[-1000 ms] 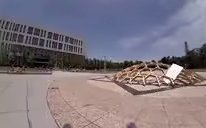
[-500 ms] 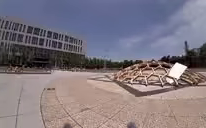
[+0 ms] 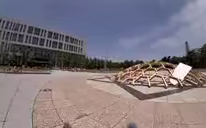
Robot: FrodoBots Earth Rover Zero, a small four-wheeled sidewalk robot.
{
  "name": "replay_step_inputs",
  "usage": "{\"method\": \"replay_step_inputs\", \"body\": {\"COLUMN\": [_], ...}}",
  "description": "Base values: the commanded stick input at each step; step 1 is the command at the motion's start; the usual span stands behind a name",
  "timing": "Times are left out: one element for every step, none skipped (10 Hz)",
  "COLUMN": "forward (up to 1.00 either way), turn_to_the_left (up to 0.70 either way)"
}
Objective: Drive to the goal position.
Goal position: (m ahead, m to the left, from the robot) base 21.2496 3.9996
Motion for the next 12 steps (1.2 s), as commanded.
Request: {"method": "replay_step_inputs", "body": {"forward": [0.45, 0.45, 0.45, 0.45, 0.45, 0.45, 0.45, 0.45, 0.45, 0.45, 0.45, 0.45], "turn_to_the_left": [0.27, 0.27, 0.27, 0.27, 0.16, 0.00, 0.00, 0.00, 0.00, 0.00, 0.00, 0.00]}}
